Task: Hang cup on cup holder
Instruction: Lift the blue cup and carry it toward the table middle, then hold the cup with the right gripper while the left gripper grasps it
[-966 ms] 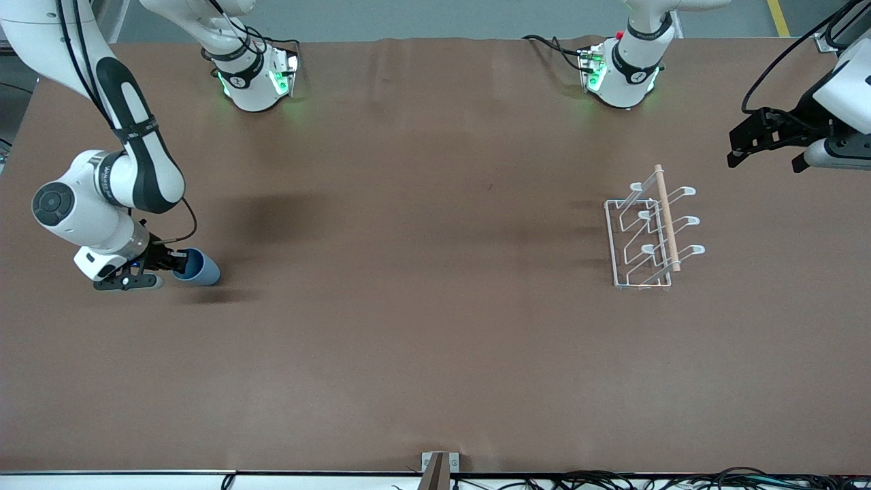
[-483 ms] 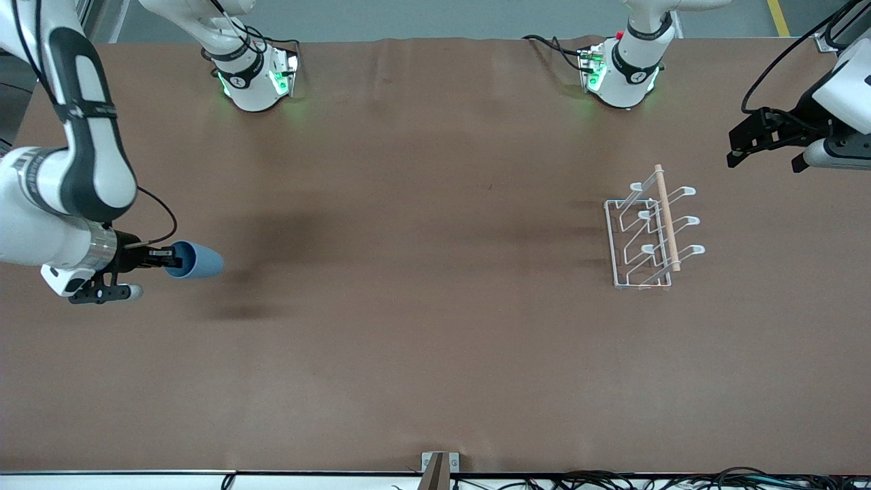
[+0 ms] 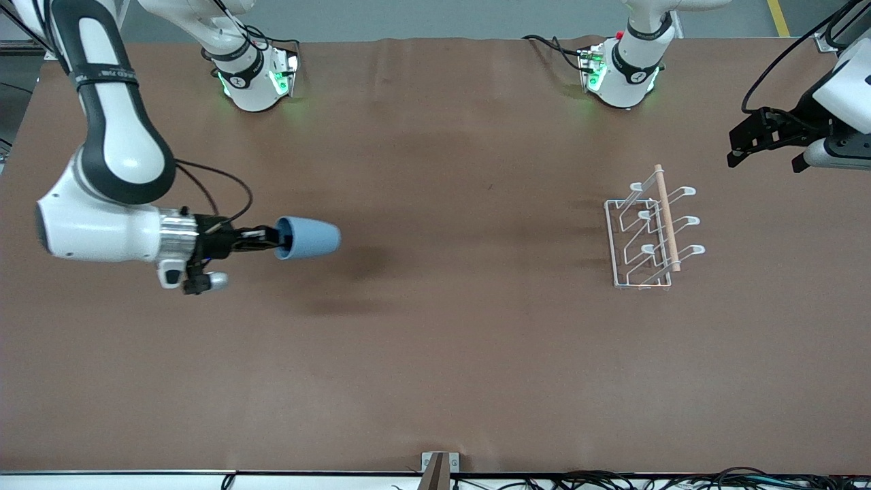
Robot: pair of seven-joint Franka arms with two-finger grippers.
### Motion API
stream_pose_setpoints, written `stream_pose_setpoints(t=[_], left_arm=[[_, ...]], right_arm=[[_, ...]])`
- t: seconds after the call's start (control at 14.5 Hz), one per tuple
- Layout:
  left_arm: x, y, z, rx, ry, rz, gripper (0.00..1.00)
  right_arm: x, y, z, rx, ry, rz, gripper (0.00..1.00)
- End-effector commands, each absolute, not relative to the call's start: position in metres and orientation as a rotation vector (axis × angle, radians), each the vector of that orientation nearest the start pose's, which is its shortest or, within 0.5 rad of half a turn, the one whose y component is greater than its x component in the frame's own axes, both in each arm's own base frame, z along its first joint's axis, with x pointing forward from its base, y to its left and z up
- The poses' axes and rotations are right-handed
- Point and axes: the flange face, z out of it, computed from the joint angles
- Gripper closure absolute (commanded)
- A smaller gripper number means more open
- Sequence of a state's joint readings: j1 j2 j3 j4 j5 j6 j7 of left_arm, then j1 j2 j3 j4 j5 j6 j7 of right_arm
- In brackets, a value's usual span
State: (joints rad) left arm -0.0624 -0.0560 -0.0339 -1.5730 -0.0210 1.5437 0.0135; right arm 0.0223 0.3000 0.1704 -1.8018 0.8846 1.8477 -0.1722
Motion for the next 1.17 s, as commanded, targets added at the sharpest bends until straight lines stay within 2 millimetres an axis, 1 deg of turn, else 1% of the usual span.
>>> stream_pose_setpoints(t=[0.0, 0.07, 0.14, 0.21, 0.34, 0.41, 0.48, 0.55, 0.69, 0.76, 0.83, 0.97, 1.1], left_arm=[[0.526, -0.068, 0.654, -3.117, 0.366, -0.014, 0.0], [0.524, -0.083, 0.652, -3.091, 0.544, 0.007, 0.0], [0.522, -0.092, 0.651, -3.072, 0.677, 0.014, 0.0], [0.522, -0.101, 0.649, -3.049, 0.811, 0.018, 0.0], [0.517, -0.127, 0.648, -3.053, 1.019, 0.016, 0.0], [0.512, -0.147, 0.648, -3.044, 1.113, 0.013, 0.0], [0.507, -0.169, 0.645, -3.039, 1.193, 0.023, 0.0], [0.503, -0.193, 0.639, -3.033, 1.284, 0.043, 0.0], [0.486, -0.245, 0.63, -2.961, 1.469, 0.08, 0.0], [0.477, -0.273, 0.624, -2.925, 1.55, 0.089, 0.0], [0.473, -0.291, 0.616, -2.913, 1.606, 0.102, 0.0], [0.462, -0.335, 0.595, -2.889, 1.744, 0.138, 0.0], [0.456, -0.373, 0.571, -2.883, 1.845, 0.157, 0.0]], right_arm=[[0.577, 0.23, 0.399, -2.083, 0.056, 0.346, 1.0], [0.569, 0.253, 0.4, -2.03, 0.063, 0.359, 1.0], [0.558, 0.281, 0.404, -1.979, 0.059, 0.374, 1.0], [0.546, 0.309, 0.403, -1.934, 0.073, 0.387, 1.0], [0.527, 0.352, 0.396, -1.859, 0.134, 0.408, 1.0], [0.518, 0.37, 0.389, -1.827, 0.15, 0.441, 1.0], [0.513, 0.379, 0.385, -1.806, 0.157, 0.465, 1.0], [0.51, 0.381, 0.384, -1.798, 0.155, 0.481, 1.0], [0.508, 0.384, 0.377, -1.792, 0.168, 0.511, 1.0], [0.504, 0.388, 0.378, -1.79, 0.16, 0.517, 0.99], [0.504, 0.389, 0.378, -1.787, 0.162, 0.521, 0.99], [0.504, 0.389, 0.381, -1.754, 0.182, 0.538, 0.99], [0.503, 0.39, 0.383, -1.732, 0.183, 0.552, 0.99]])
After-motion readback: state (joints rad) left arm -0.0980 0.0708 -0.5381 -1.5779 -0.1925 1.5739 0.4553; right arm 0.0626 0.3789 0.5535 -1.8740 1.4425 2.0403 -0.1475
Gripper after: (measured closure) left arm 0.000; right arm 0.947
